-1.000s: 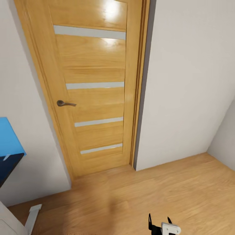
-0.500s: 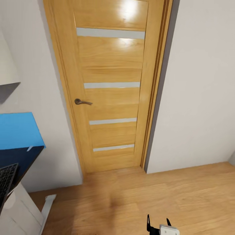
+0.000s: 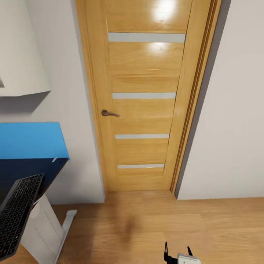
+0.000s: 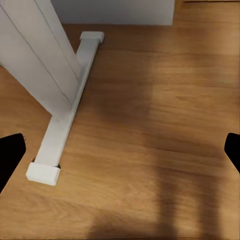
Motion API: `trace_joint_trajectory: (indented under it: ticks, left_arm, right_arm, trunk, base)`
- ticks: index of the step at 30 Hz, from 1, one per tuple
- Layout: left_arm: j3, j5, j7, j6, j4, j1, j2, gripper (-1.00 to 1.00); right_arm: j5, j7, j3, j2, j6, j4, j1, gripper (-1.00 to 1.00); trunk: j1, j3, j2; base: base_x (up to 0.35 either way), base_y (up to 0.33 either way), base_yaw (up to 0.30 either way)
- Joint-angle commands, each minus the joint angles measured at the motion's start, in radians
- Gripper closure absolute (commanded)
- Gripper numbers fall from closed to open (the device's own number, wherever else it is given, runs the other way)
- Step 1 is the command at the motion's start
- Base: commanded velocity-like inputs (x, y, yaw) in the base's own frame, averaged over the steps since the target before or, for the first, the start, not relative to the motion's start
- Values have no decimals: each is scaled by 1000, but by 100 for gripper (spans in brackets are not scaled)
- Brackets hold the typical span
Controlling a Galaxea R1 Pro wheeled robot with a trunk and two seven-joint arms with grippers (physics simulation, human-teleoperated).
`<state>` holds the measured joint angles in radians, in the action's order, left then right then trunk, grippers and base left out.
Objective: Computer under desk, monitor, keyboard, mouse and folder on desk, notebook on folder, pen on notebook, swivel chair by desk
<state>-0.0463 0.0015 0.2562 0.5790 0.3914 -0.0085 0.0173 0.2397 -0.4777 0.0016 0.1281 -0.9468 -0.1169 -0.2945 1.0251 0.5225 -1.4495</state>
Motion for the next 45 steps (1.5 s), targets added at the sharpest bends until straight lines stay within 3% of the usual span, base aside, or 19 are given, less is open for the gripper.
trace_joint_trajectory:
  ticks: [1, 7, 12, 24, 27, 36, 41, 45]
  left_arm:
    - [-4, 0, -2, 4, -1, -1, 1, -100]
    - [-4, 0, -2, 4, -2, -1, 1, -100]
    - [-4, 0, -2, 4, -2, -1, 1, -100]
    - [1, 0, -2, -3, -31, -1, 1, -100]
    - [14, 0, -2, -4, -70, -1, 1, -100]
    - [32, -1, -2, -4, -79, -1, 1, -100]
    - [37, -2, -2, -4, -80, -1, 2, -100]
    - [39, -2, -2, -4, -80, -1, 5, -100]
  right_arm:
    - [22, -22, 0, 1, 0, 2, 0, -100]
    - [96, -102, 0, 6, 0, 7, 0, -100]
    - [119, -128, 0, 8, 1, 9, 0, -100]
    - [126, -129, 13, 8, 14, 46, 0, -100]
    - [125, -126, 17, 7, 84, 49, 0, -100]
    - [122, -120, 15, 2, 124, 46, -1, -100]
    - [117, -73, 11, -28, 127, 43, -2, -100]
    - [86, 42, 1, -69, 129, 41, -4, -100]
  trunk:
    - [0, 1, 0]
    - [0, 1, 0]
    - [0, 1, 0]
    - [0, 1, 0]
    - [0, 1, 0]
    - [0, 1, 0]
    - [0, 1, 0]
    - [0, 1, 0]
  base:
    - [0, -189, 271]
    - [0, -256, 271]
    - [0, -175, 271]
    - [0, -14, 273]
    - [0, 0, 277]
    - [0, 0, 281]
    - [0, 0, 281]
    - [0, 0, 281]
